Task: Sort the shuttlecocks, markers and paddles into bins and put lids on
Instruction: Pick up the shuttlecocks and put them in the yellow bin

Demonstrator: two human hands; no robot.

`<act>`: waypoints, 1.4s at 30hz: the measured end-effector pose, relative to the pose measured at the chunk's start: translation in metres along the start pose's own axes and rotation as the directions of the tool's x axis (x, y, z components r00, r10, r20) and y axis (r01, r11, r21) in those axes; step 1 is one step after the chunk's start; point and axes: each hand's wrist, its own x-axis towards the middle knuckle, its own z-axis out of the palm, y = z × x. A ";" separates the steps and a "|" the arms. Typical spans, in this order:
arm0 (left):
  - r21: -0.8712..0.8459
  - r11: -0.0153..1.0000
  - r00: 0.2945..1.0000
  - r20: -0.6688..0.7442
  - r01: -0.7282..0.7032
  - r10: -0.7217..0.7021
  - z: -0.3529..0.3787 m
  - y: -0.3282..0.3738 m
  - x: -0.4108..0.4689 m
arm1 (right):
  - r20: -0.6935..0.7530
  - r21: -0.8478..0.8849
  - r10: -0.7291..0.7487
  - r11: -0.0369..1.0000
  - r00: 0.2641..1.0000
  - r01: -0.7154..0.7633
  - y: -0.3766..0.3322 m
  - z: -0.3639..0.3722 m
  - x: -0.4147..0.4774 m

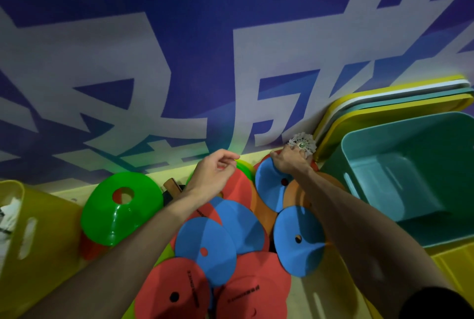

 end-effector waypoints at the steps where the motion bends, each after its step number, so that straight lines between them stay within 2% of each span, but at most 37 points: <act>1: 0.001 1.000 1.000 0.001 0.002 -0.002 0.000 0.000 0.001 | -0.017 0.016 0.013 1.000 1.000 -0.013 0.001 -0.001 -0.001; 10: 0.001 1.000 0.999 -0.031 -0.027 0.027 -0.005 0.014 -0.008 | -0.247 0.081 -0.034 0.995 0.969 0.055 -0.003 -0.022 -0.032; 14: -0.009 0.999 0.997 -0.067 -0.037 0.036 -0.020 0.022 -0.024 | -0.324 0.316 0.054 0.947 0.945 0.055 -0.008 -0.037 -0.047; 17: -0.019 0.998 0.992 -0.113 -0.058 0.055 -0.031 0.027 -0.040 | -0.324 0.547 0.082 0.829 0.943 0.115 -0.013 -0.050 -0.069; 20: -0.039 0.996 0.988 -0.136 -0.077 0.071 -0.046 0.029 -0.059 | -0.349 0.660 0.059 0.723 0.935 0.201 -0.023 -0.056 -0.099; 24: -0.067 0.993 0.981 -0.176 -0.093 0.080 -0.068 0.028 -0.088 | -0.384 0.679 -0.004 0.676 0.923 0.286 -0.054 -0.056 -0.139; 32: -0.144 0.984 0.943 -0.330 -0.105 0.052 -0.139 -0.010 -0.149 | -0.467 0.537 -0.272 0.669 0.842 0.514 -0.140 -0.040 -0.212; 35: -0.168 0.978 0.907 -0.419 -0.120 0.039 -0.171 -0.030 -0.175 | -0.467 0.539 -0.346 0.617 0.813 0.573 -0.182 -0.026 -0.236; 38: -0.189 0.975 0.864 -0.503 -0.117 0.006 -0.204 -0.050 -0.205 | -0.469 0.567 -0.434 0.520 0.769 0.639 -0.227 -0.008 -0.262; 42: -0.220 0.971 0.809 -0.586 -0.095 -0.054 -0.246 -0.083 -0.252 | -0.415 0.584 -0.565 0.436 0.713 0.685 -0.290 0.020 -0.300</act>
